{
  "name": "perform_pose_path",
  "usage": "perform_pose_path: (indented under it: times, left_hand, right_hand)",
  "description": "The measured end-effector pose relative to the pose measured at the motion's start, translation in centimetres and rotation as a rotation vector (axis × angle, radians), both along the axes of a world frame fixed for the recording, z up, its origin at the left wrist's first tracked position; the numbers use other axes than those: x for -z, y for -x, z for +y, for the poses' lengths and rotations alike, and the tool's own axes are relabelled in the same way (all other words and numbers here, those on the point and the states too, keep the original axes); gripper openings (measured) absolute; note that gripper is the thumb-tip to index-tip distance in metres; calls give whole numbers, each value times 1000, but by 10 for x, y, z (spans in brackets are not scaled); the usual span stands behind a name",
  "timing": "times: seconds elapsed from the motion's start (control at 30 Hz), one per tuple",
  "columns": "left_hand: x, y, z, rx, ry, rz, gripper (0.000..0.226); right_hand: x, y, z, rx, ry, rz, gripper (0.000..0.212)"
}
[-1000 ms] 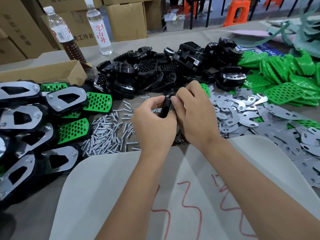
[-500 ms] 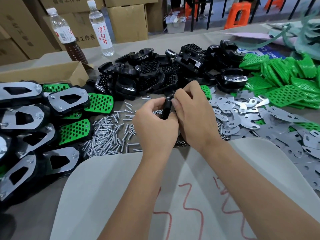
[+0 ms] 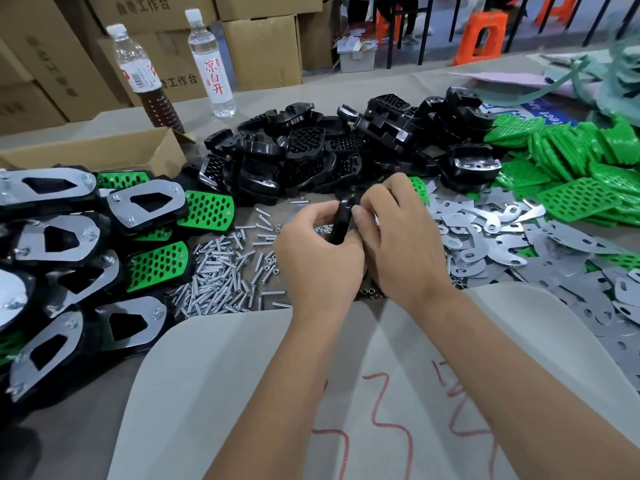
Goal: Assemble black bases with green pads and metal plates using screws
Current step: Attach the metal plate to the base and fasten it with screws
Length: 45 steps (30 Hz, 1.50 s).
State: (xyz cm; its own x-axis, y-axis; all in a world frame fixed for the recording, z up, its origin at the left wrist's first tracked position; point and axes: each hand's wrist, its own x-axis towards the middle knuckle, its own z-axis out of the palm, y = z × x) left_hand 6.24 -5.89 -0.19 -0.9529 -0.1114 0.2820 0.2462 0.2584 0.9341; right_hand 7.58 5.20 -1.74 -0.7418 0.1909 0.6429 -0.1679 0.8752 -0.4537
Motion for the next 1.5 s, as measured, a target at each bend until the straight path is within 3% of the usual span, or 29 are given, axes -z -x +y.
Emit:
perform_pose_path:
  times: [0.1, 0.23, 0.37, 0.53, 0.67, 0.87, 1.03, 1.23, 1.4, 1.5]
  left_hand:
    - [0, 0, -1, 7, -3, -4, 25]
    - [-1, -2, 1, 6, 32, 7, 25]
    - [0, 1, -1, 10, 10, 1, 24]
    - [0, -1, 1, -2, 31, 5, 25]
    - [0, 1, -1, 14, 16, -18, 26]
    - [-1, -3, 4, 18, 67, -7, 24]
    - [-1, 0, 1, 30, 27, -17, 24]
    - [-1, -1, 2, 36, 38, -42, 28]
    - [0, 5, -2, 46, -9, -64, 29]
    - [0, 4, -2, 49, 8, -52, 28]
  right_hand:
    - [-1, 1, -2, -63, -18, -19, 20]
    - [-2, 2, -2, 72, -2, -6, 32]
    - [-1, 0, -1, -59, 6, -32, 18]
    - [-1, 2, -2, 54, 23, 8, 34]
    - [1, 1, -1, -47, 25, -11, 24]
    - [2, 3, -1, 95, 32, 30, 36]
    - [2, 1, -1, -22, 60, -7, 21]
    - [1, 2, -1, 97, 22, 35, 30]
    - [4, -3, 0, -24, -12, -6, 21]
    - [2, -2, -1, 17, -35, -10, 26]
